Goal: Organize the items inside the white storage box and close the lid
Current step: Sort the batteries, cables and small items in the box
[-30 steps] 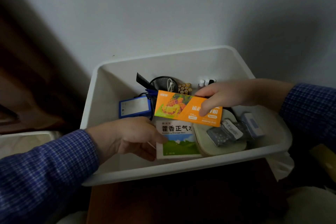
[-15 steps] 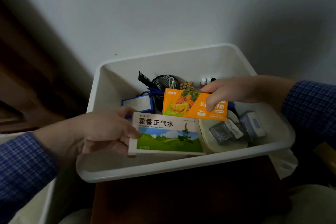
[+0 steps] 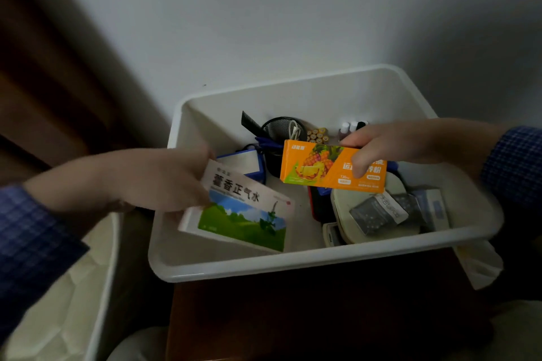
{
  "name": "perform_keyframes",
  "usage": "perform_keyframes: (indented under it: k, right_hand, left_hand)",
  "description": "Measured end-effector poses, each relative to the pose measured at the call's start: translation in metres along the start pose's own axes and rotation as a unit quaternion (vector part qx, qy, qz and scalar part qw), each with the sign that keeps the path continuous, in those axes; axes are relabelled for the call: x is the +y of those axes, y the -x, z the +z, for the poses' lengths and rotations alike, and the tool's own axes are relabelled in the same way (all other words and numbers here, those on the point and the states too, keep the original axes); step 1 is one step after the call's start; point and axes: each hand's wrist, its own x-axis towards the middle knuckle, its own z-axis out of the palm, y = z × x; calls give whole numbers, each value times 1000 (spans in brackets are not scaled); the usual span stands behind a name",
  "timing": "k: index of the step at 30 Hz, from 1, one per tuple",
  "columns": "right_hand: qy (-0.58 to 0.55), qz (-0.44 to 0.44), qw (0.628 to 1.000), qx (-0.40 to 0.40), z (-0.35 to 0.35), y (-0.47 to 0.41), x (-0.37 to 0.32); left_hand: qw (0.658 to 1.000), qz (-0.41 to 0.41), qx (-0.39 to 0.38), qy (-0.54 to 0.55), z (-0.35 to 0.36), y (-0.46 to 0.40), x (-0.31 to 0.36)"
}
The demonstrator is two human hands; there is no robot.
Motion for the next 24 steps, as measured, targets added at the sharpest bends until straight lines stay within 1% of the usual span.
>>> perform_keyframes:
  k: [3, 4, 5, 7, 11, 13, 16, 20, 24]
  right_hand:
    - [13, -1, 1000, 2, 0, 2, -2]
    - [16, -1, 1000, 4, 0, 1, -2]
    - [18, -1, 1000, 6, -1, 1, -2]
    - [20, 2, 1000, 9, -1, 1, -1]
    - [21, 0, 1000, 0, -1, -1, 0]
    - [21, -4, 1000, -5, -2, 0, -1]
    - [20, -13, 1000, -7, -1, 1, -1]
    - [19, -20, 1000, -10, -1, 0, 0]
    - [28, -18, 999, -11, -1, -1, -1]
  left_hand:
    - [996, -45, -37, -62, 18, -13, 16]
    - [991, -57, -42, -110, 22, -17, 21]
    - [982, -65, -32, -172, 25, -21, 25]
    - [959, -55, -11, -279, 31, -27, 28]
    - [908, -17, -40, -417, 47, -38, 24]
    - [895, -5, -35, -445, 56, -45, 18]
    - [884, 32, 9, -467, 66, -55, 6]
    - [895, 59, 44, -441, 76, -62, -7]
    - [898, 62, 33, -434, 68, -64, -12]
